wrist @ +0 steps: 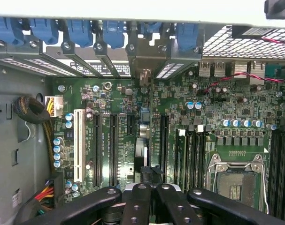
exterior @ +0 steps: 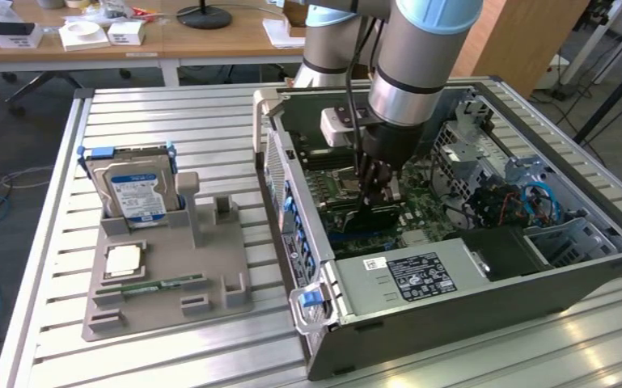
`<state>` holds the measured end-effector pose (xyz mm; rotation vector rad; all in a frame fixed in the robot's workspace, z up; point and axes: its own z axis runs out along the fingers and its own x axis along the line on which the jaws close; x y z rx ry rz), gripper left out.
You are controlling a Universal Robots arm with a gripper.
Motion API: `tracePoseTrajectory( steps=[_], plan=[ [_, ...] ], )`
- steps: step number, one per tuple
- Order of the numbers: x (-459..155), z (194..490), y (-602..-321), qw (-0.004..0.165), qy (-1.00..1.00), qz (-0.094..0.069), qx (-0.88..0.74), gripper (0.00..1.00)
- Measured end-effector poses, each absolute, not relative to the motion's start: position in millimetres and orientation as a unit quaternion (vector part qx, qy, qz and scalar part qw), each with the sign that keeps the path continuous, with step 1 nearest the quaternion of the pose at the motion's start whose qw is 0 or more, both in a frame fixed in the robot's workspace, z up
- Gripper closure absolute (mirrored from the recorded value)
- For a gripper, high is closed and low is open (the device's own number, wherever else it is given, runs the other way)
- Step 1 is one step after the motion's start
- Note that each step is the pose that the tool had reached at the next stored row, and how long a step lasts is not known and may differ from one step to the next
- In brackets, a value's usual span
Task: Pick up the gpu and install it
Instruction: 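Press down on the gpu until it lock into place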
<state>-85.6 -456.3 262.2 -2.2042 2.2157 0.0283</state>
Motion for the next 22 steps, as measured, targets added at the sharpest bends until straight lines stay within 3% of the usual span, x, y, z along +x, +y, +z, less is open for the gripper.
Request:
tracePoseTrajectory(
  steps=[22],
  plan=[
    [-86.0, 265.6, -456.3, 0.008, 0.709, 0.009, -0.705, 0.9]
  ],
)
